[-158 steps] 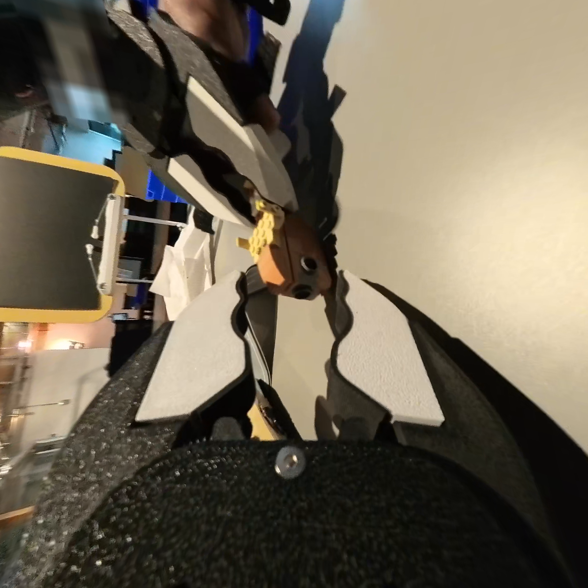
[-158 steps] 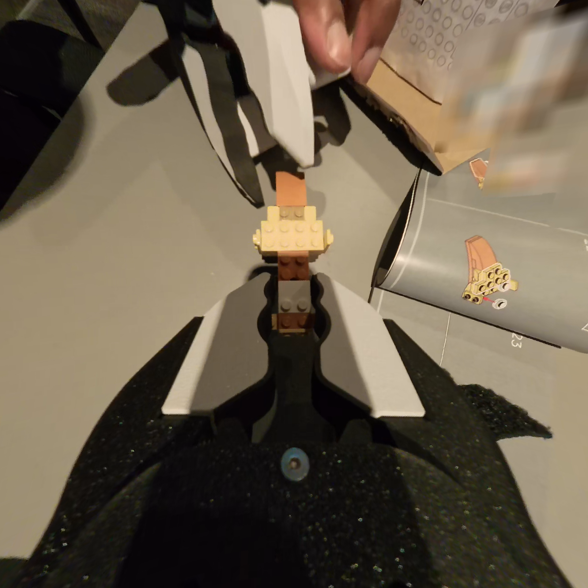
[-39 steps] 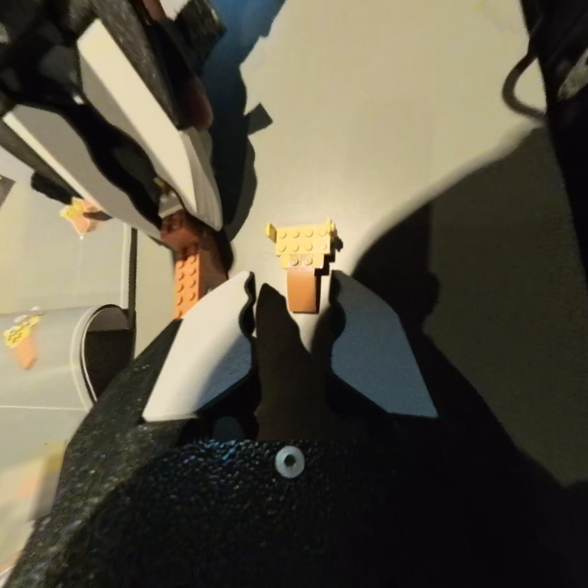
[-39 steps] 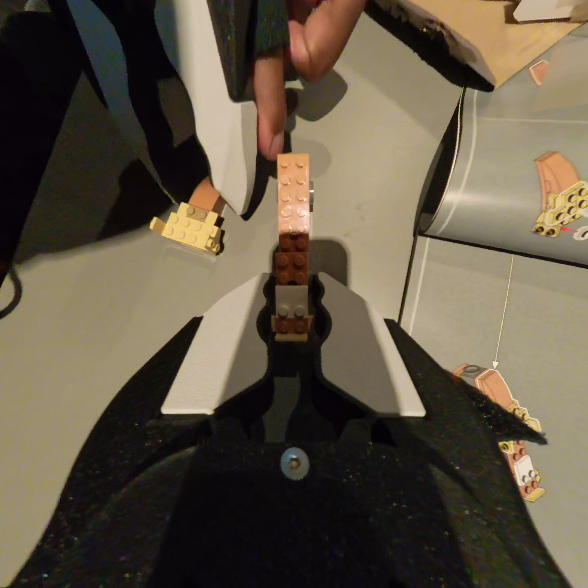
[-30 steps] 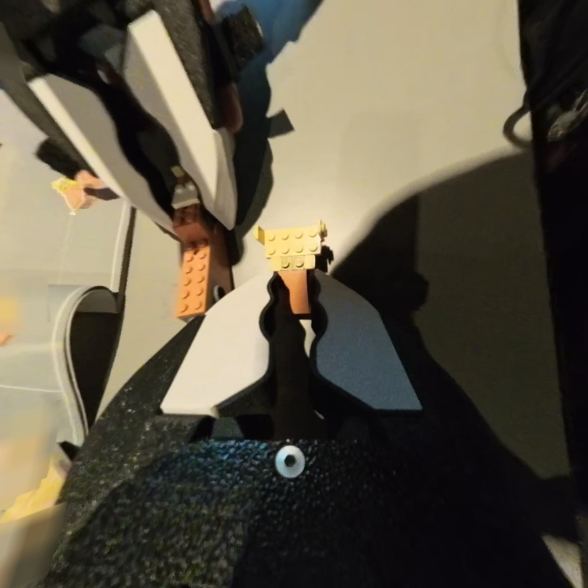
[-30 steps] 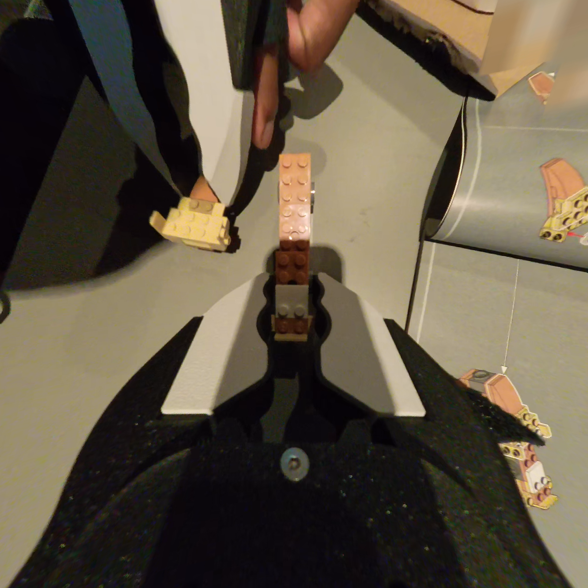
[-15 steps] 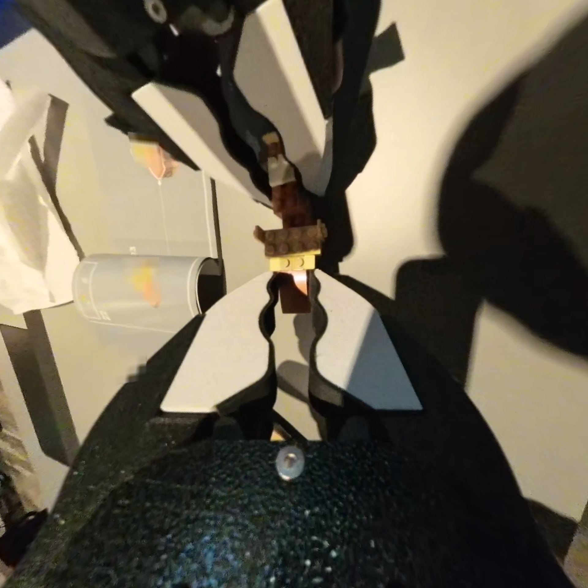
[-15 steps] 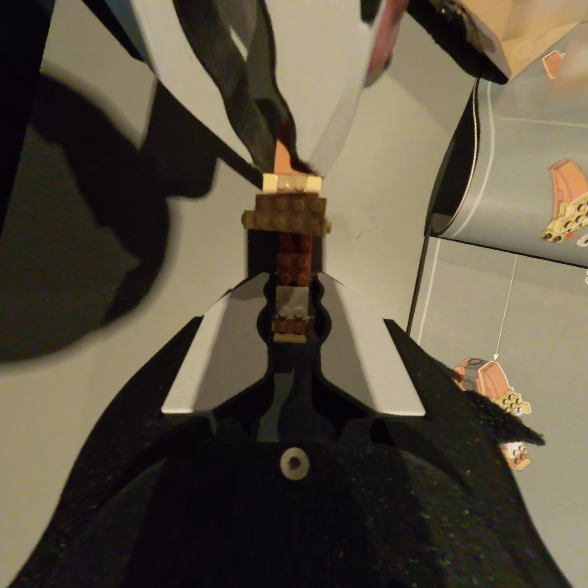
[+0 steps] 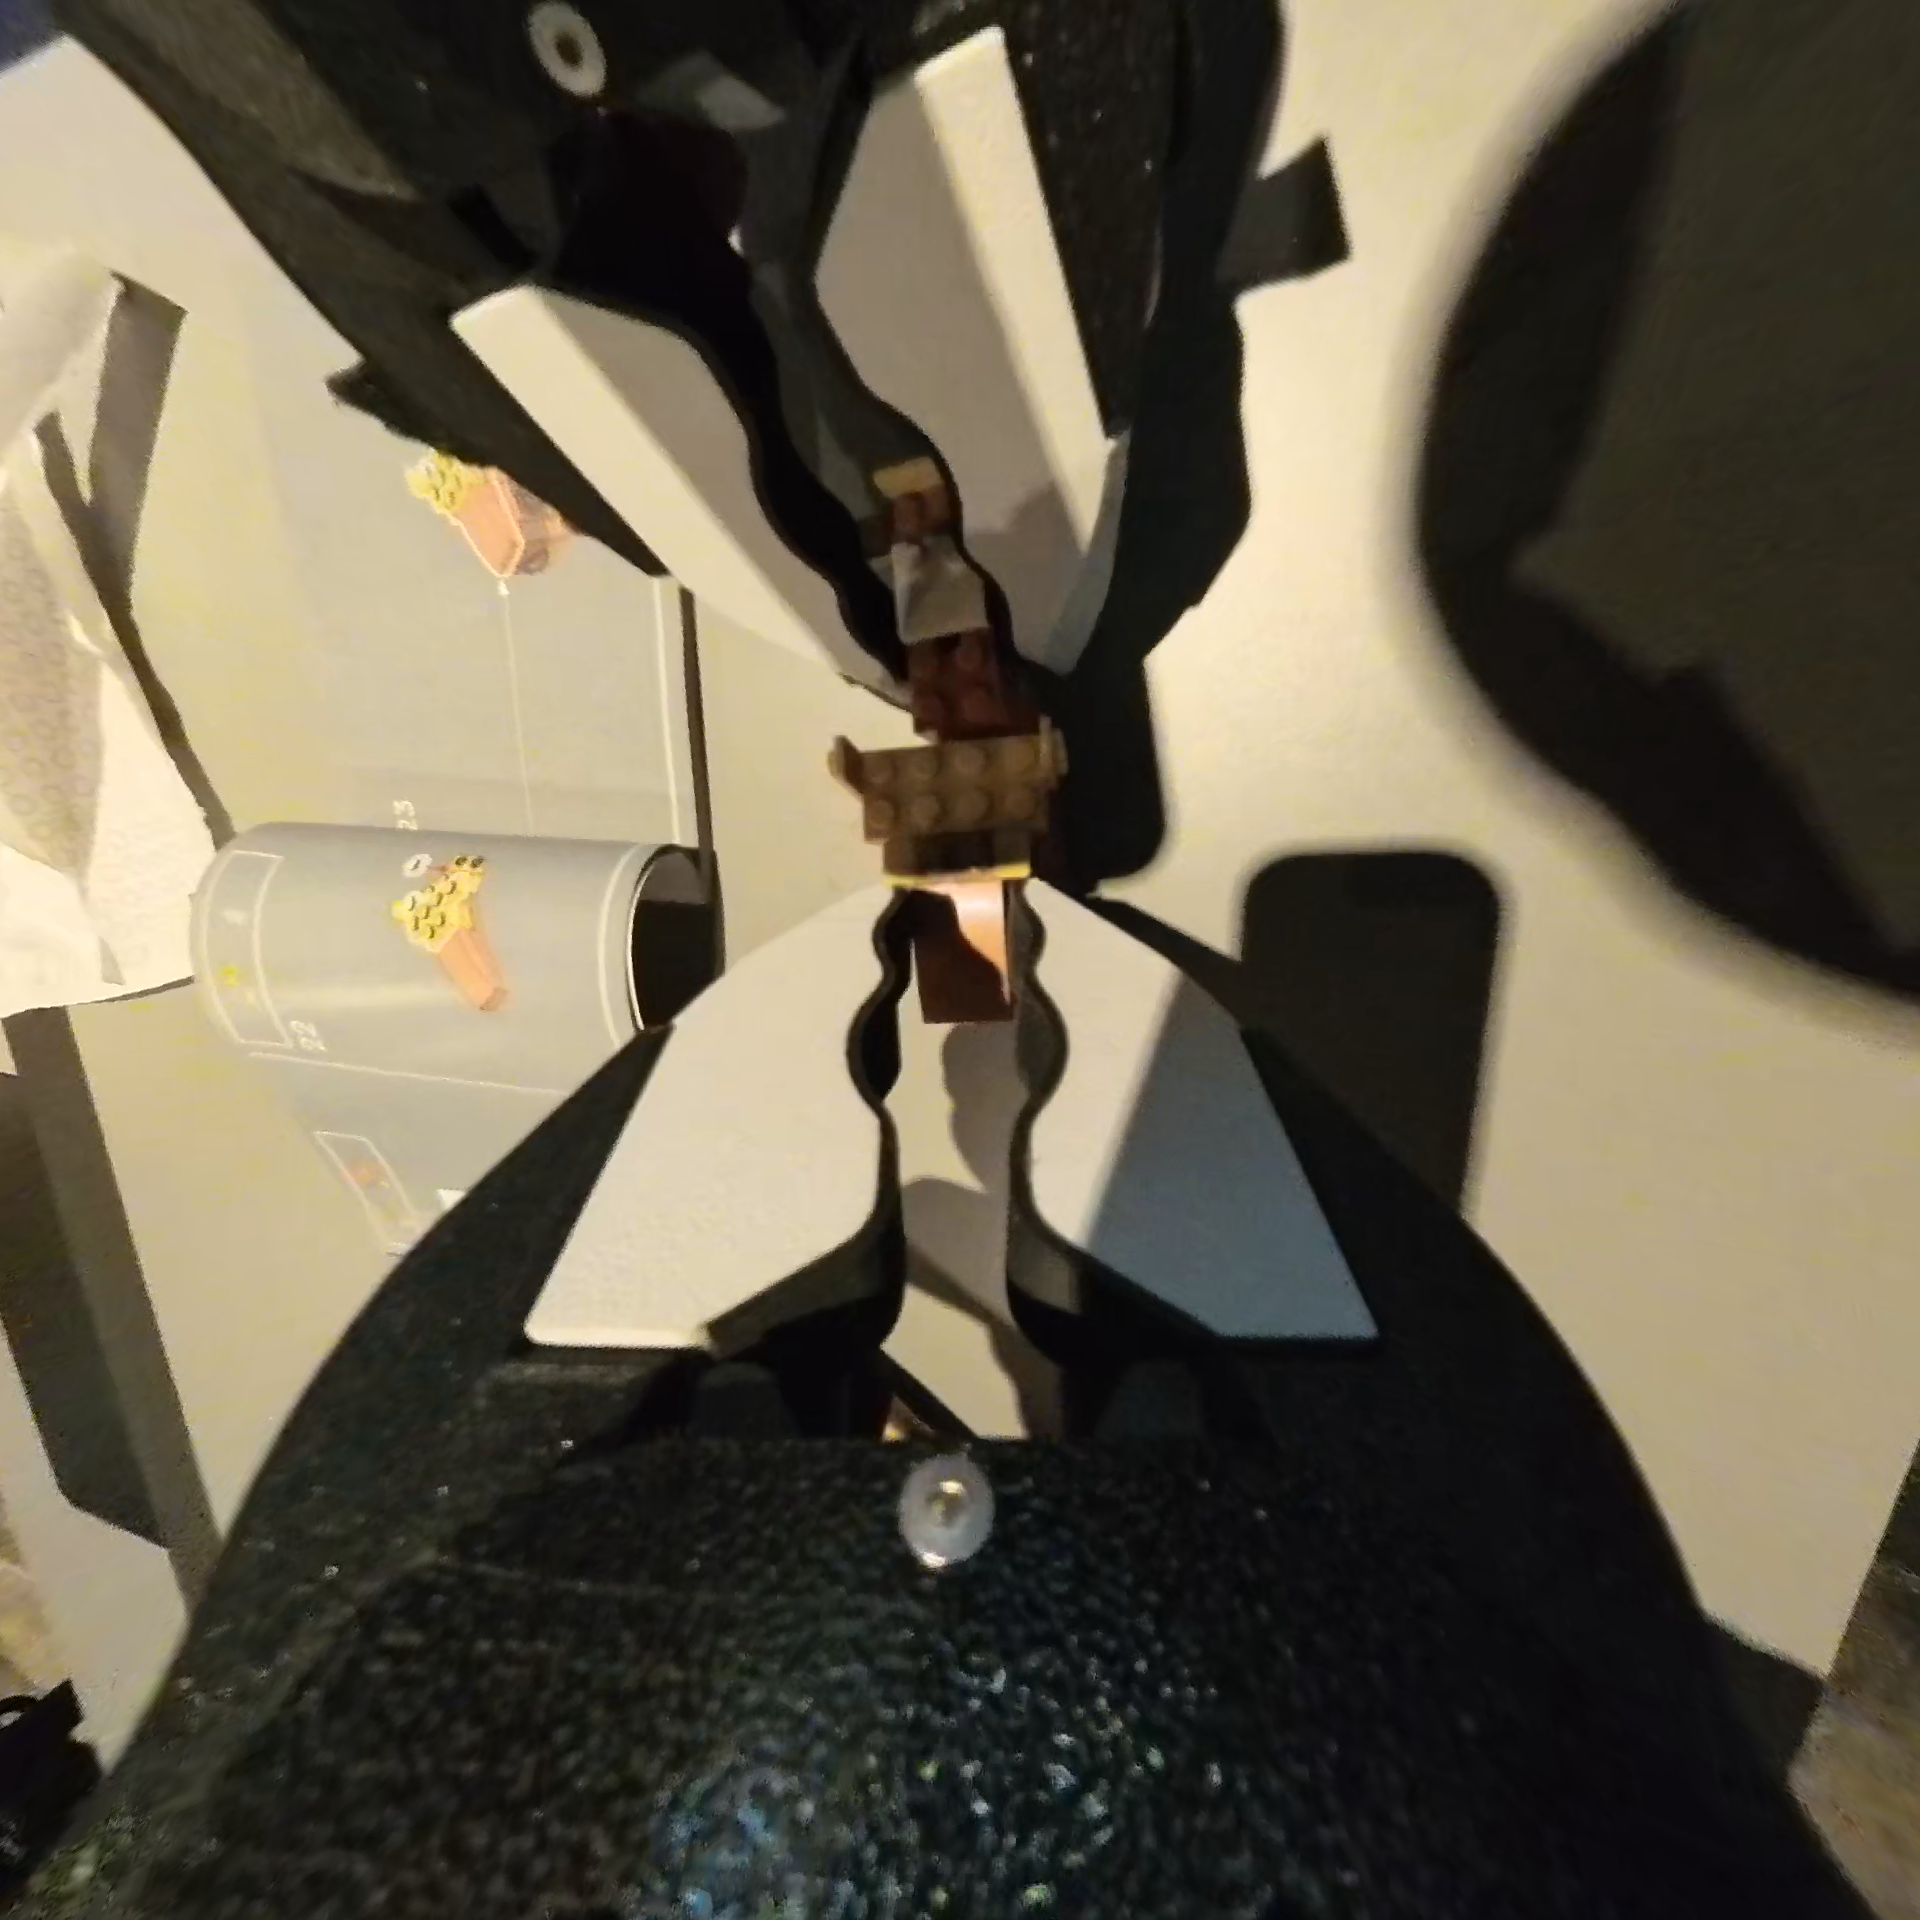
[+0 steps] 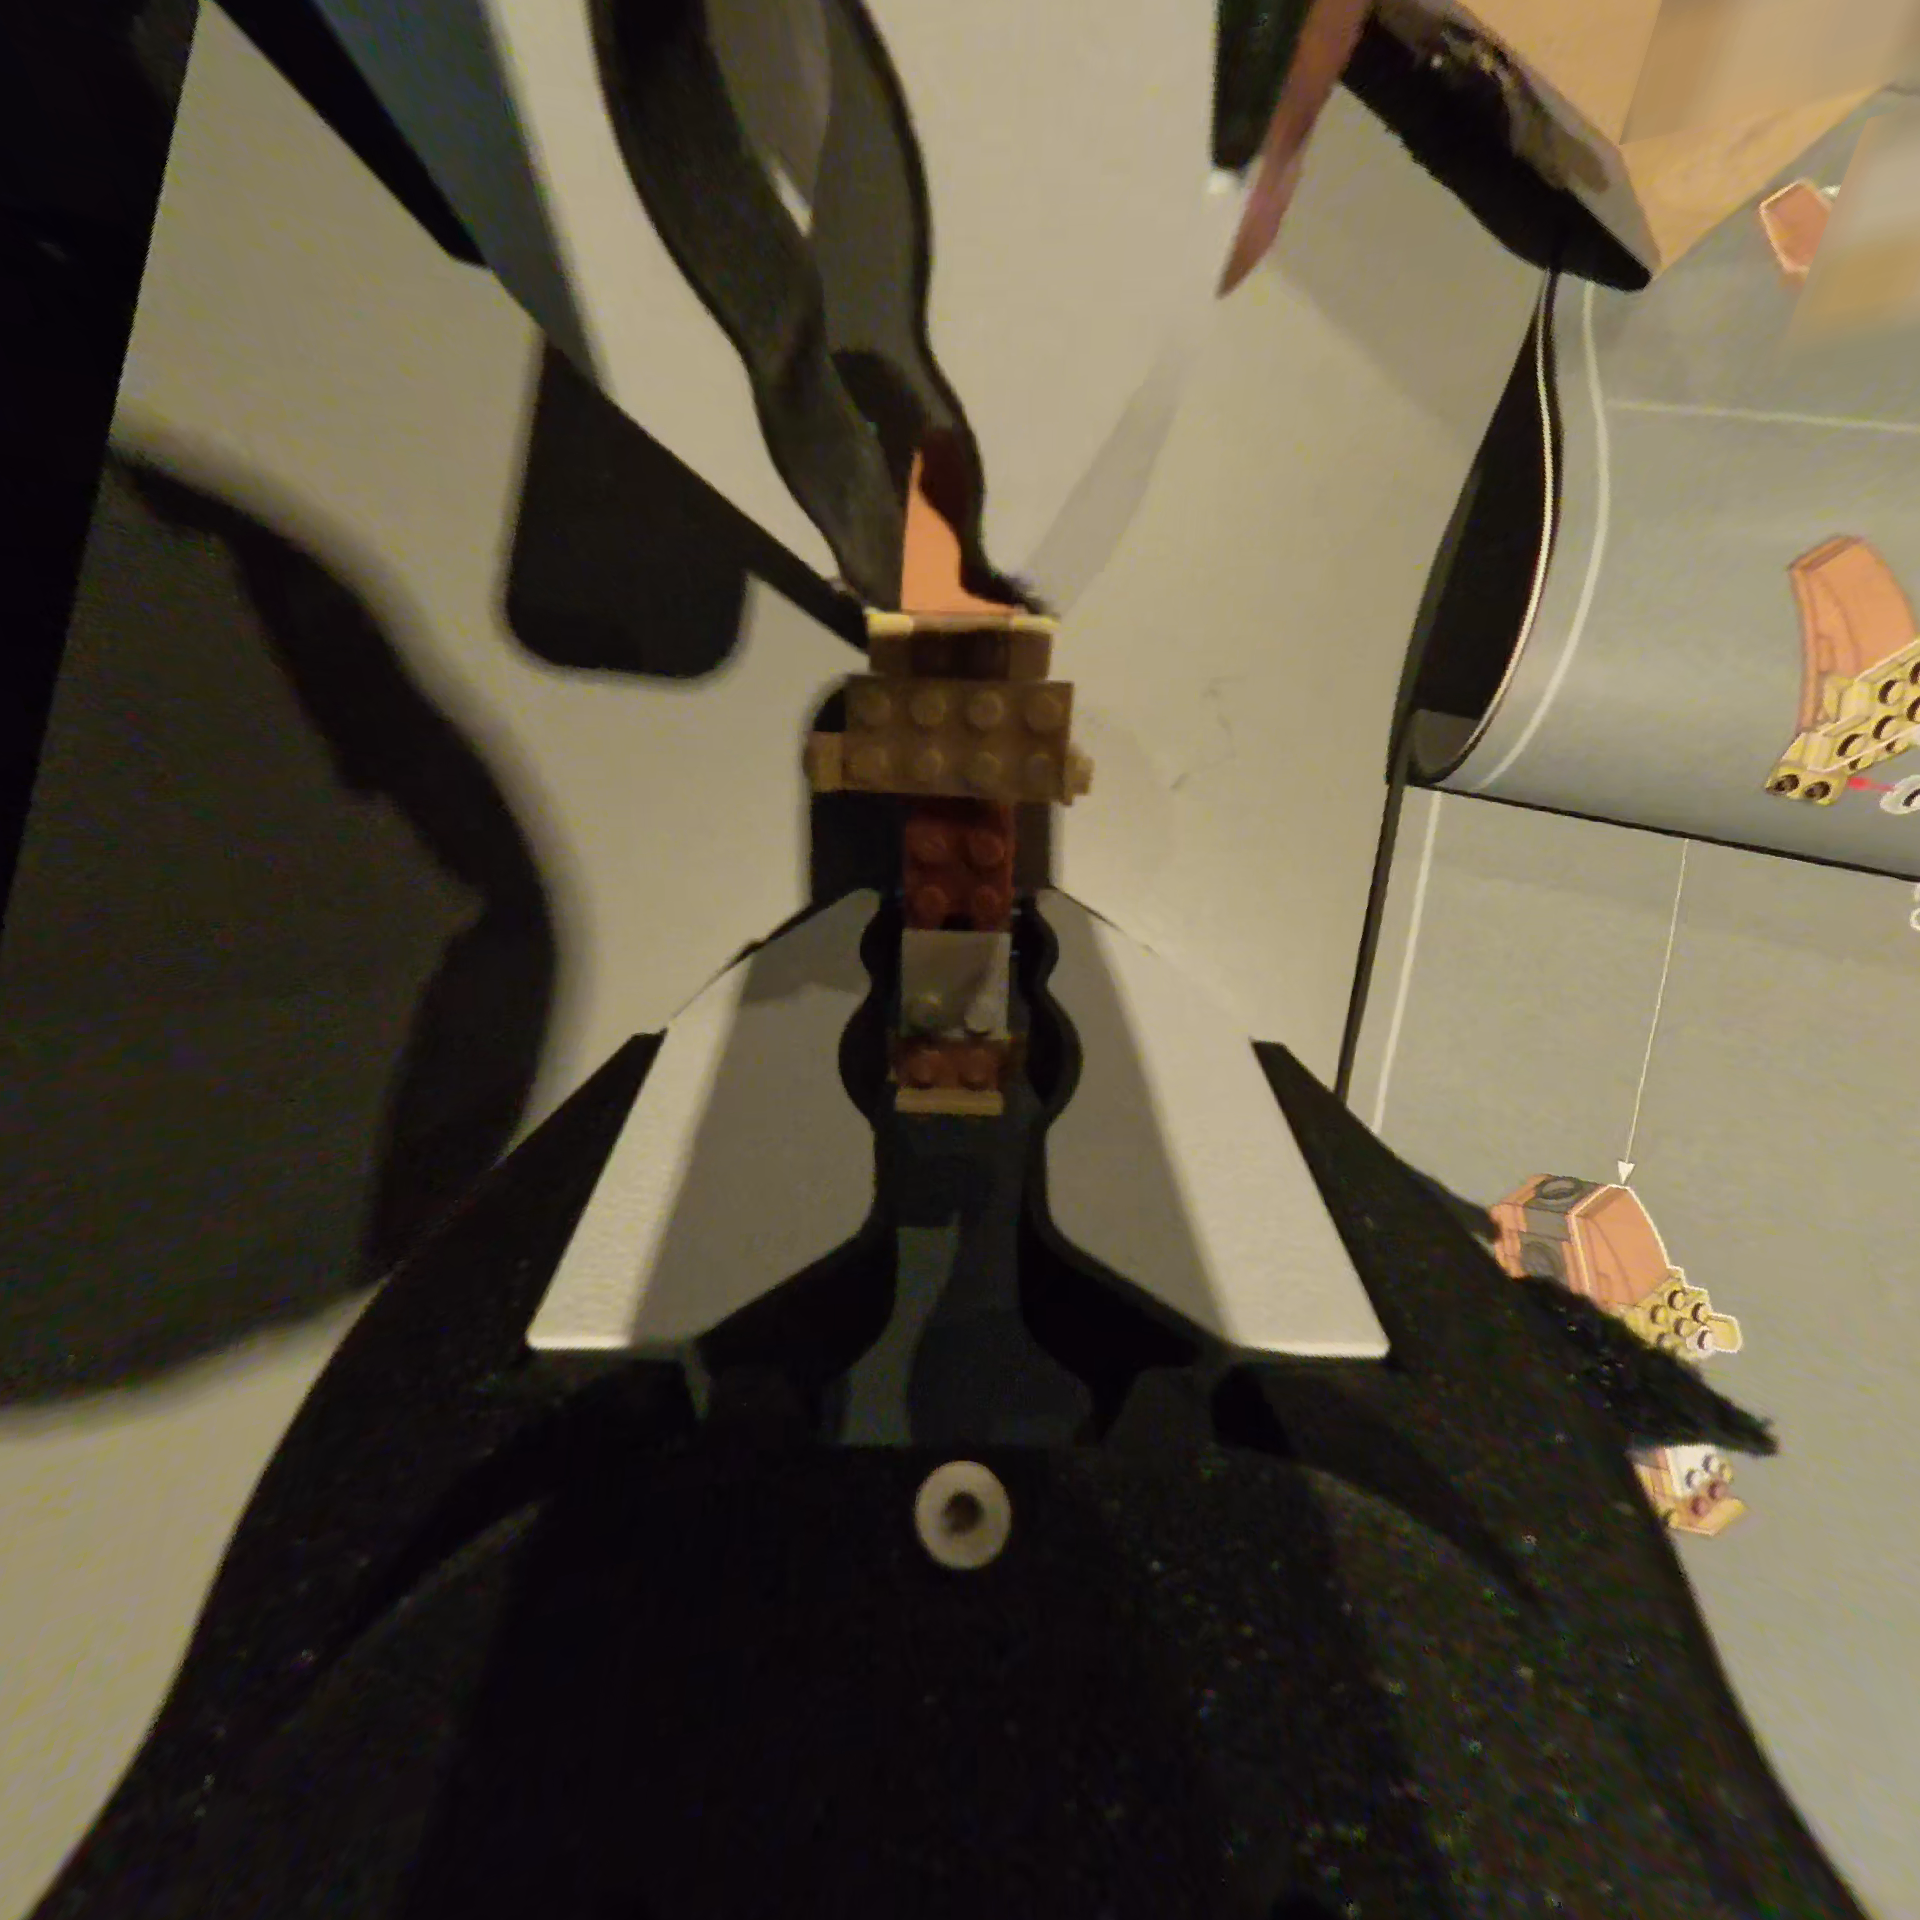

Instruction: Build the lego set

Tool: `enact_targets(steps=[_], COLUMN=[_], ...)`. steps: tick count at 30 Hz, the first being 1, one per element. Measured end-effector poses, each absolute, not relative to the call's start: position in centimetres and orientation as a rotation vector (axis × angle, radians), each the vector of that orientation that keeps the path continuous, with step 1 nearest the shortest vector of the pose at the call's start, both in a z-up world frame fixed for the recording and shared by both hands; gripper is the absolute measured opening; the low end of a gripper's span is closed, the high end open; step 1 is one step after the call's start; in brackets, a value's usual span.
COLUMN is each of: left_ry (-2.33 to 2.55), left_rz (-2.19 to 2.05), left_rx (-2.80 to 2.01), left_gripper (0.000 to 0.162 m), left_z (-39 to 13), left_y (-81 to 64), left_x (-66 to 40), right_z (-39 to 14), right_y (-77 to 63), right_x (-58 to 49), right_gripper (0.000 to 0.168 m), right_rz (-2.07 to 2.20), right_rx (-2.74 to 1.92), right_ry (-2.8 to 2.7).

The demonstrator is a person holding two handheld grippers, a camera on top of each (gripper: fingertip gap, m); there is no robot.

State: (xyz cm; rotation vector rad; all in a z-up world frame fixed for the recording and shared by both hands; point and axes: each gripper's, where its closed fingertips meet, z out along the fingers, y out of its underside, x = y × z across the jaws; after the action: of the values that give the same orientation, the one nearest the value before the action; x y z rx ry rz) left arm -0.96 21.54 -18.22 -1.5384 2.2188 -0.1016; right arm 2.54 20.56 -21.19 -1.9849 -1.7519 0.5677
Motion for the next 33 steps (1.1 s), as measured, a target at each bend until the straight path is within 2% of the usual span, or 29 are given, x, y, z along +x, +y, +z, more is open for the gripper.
enact_targets(steps=[21,33], left_ry=[2.223,2.200], left_rz=[-0.122,-0.157], left_rx=[-1.645,-1.673], left_gripper=[0.017,0.023], left_z=[-18.9,-19.2], left_y=[21.4,21.6], left_x=[-1.0,-1.0], right_z=[-21.1,-21.2], right_y=[20.7,20.5], right_x=[2.4,2.4], right_gripper=[0.022,0.023], right_rz=[0.561,0.584], right_rx=[-1.995,-1.991], right_ry=[-1.737,-1.742])
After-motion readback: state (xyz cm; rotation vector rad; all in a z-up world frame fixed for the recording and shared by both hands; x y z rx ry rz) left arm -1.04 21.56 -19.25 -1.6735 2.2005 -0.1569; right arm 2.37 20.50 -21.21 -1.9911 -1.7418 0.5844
